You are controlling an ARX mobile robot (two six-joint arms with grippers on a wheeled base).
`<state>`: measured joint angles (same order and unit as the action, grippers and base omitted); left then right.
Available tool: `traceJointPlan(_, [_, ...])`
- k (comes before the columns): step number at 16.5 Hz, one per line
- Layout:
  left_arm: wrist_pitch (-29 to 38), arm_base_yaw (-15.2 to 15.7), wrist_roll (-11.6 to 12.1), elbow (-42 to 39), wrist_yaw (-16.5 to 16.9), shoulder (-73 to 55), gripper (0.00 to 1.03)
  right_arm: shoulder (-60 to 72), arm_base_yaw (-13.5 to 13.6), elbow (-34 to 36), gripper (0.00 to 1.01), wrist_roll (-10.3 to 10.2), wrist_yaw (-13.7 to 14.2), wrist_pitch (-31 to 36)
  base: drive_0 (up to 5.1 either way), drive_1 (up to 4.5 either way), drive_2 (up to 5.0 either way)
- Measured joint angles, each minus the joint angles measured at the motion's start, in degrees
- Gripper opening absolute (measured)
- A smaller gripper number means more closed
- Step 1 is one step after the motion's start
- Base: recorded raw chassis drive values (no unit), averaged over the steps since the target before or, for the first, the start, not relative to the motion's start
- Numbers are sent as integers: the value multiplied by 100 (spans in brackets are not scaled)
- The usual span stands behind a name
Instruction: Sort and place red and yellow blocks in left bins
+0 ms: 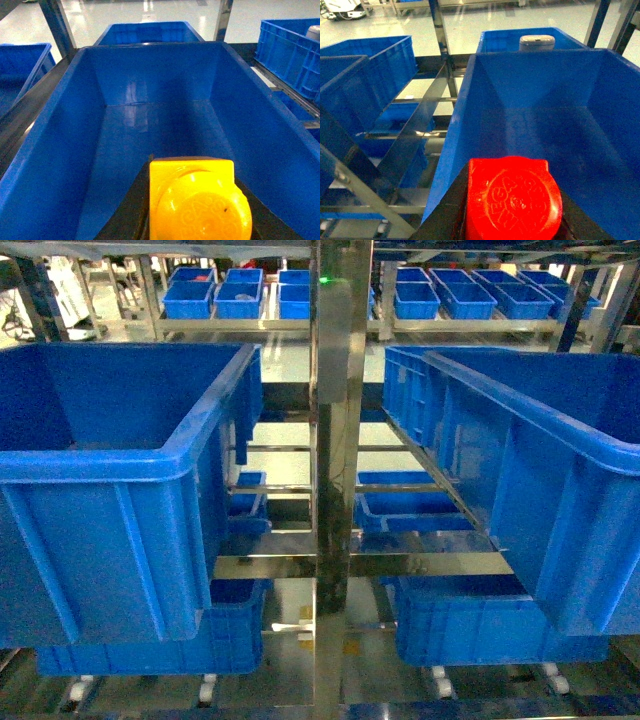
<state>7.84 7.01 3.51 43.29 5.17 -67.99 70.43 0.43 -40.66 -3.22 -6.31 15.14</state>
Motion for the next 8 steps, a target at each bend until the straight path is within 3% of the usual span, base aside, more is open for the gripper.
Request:
traceJointPlan(3, [2,0,0,0,0,0,26,1700,-428,-1215,28,-297,-59,79,0,0,0])
traceJointPlan(5, [0,0,0,0,0,0,26,2686,-656,-1939,28,-293,125,-50,0,0,0])
traceJointPlan(6, [0,0,0,0,0,0,26,4019,-682,-3259,28,-205,468,-289,0,0,0])
traceJointPlan(8, [2,0,0,0,2,0,26,4262,-680,-3510,27,-173,566,-271,0,0,0])
